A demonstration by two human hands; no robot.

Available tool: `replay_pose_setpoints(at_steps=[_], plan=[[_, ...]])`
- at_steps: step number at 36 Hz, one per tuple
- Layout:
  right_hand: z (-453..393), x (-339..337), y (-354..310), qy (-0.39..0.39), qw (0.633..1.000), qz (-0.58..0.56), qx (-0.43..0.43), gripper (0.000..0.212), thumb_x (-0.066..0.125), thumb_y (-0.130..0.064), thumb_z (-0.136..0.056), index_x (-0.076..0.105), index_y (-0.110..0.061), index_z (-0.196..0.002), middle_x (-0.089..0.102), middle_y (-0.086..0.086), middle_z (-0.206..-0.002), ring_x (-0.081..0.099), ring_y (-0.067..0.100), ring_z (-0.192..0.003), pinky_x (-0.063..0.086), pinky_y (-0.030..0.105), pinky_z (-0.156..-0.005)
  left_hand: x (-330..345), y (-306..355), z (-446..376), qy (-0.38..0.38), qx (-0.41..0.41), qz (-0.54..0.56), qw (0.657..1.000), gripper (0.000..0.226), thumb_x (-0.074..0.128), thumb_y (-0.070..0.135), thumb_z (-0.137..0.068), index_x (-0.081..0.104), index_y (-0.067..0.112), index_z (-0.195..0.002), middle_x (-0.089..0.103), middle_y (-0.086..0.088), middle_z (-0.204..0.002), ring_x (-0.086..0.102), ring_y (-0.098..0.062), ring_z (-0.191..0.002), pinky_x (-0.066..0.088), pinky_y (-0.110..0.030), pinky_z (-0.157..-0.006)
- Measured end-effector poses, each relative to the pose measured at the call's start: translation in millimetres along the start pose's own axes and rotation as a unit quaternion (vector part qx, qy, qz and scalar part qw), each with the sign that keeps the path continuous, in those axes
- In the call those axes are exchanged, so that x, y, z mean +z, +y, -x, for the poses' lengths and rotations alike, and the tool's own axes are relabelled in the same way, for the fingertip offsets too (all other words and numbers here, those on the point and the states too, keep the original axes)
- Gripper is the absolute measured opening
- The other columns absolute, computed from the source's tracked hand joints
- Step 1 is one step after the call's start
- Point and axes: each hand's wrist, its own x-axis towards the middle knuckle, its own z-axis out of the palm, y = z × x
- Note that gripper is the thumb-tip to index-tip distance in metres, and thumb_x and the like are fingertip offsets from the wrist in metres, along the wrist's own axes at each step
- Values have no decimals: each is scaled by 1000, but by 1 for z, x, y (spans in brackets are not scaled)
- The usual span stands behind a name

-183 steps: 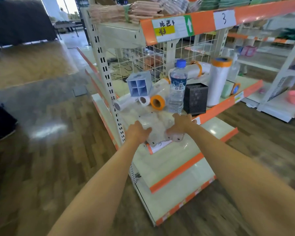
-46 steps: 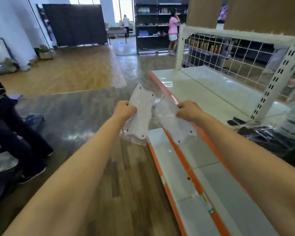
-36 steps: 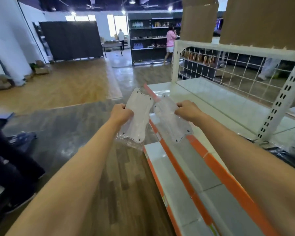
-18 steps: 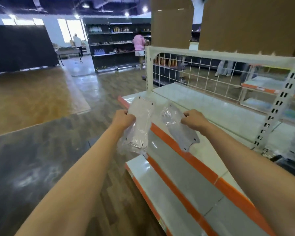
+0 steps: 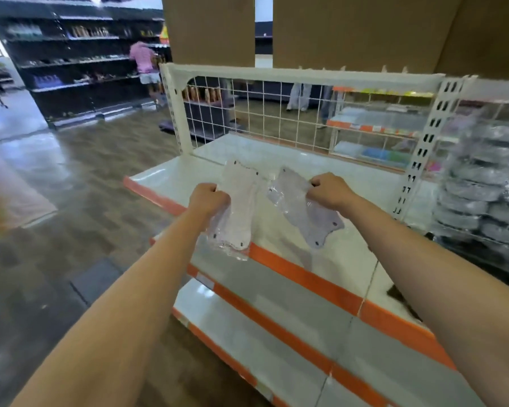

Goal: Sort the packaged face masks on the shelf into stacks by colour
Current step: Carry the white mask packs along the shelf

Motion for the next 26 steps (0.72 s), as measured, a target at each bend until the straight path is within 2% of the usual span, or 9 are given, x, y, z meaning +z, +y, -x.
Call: replay_pose_setpoints(at_steps=[2, 5, 8, 10, 13, 16, 18, 21, 26], plan=[[-10, -7, 7, 2, 1000, -7, 25, 24, 48, 1, -80, 38, -10, -61, 31, 5, -59, 27, 15, -53, 18, 29, -50, 8, 9, -15, -19, 4, -15, 1000, 26, 57, 0, -78, 44, 11, -58, 41, -8, -62, 38, -20, -59, 26, -25, -52], [-24, -17, 14, 15, 999, -18, 48, 33, 45, 0, -83, 30, -14, -57, 30, 3, -58, 26, 16, -52, 18, 28, -49, 17, 26, -37, -37, 23, -10, 999, 3, 60, 3, -78, 60, 5, -78, 55, -13, -75, 50, -22, -69, 37, -25, -59], [-33, -24, 18, 21, 998, -17, 59, 34, 43, 1, -85, 30, -14, -58, 32, 3, -59, 28, 16, -53, 20, 27, -48, 24, 40, -53, -54, 32, -14, 998, 8, 60, 5, -80, 62, 4, -87, 59, -15, -86, 55, -25, -77, 44, -30, -67], [-39, -28, 20, 25, 997, -16, 69, 33, 43, 0, -86, 32, -13, -58, 34, 3, -60, 31, 15, -53, 22, 26, -48, 29, 48, -63, -65, 35, -5, 997, 6, 59, 5, -81, 60, 4, -87, 58, -15, -88, 55, -26, -79, 43, -29, -66], [-45, -32, 22, 29, 996, -1, 84, 26, 46, -2, -87, 40, -11, -63, 42, 5, -66, 39, 17, -58, 26, 25, -49, 40, 51, -76, -85, 42, 0, 995, 8, 59, 5, -81, 60, 3, -88, 59, -15, -89, 56, -27, -83, 44, -31, -69], [-48, -34, 25, 29, 994, -4, 103, 9, 49, -2, -86, 49, -5, -78, 49, 11, -81, 46, 25, -74, 29, 26, -53, 50, 52, -86, -116, 34, 3, 993, 11, 58, 5, -81, 61, 4, -92, 59, -9, -87, 55, -26, -82, 43, -27, -68], [-50, -36, 29, 41, 992, -15, 117, 3, 49, -3, -86, 51, -4, -85, 50, 13, -85, 47, 24, -76, 31, 26, -54, 55, 54, -95, -133, 29, 10, 991, 9, 57, 3, -83, 59, 5, -91, 57, -5, -81, 54, -24, -78, 42, -24, -62], [-47, -38, 36, 77, 986, -24, 145, 4, 48, -2, -86, 49, -4, -82, 47, 10, -79, 44, 23, -69, 29, 26, -52, 64, 56, -112, -164, 31, 49, 985, 9, 56, -3, -83, 58, 5, -82, 59, -9, -87, 56, -26, -85, 45, -26, -65], [-34, -39, 40, 101, 974, 7, 202, 29, 52, -3, -85, 39, -11, -61, 39, 2, -66, 40, 19, -65, 26, 25, -51, 78, 59, -127, -235, 40, 75, 968, 22, 54, -10, -81, 56, 9, -70, 59, -11, -88, 57, -24, -77, 45, -28, -66]])
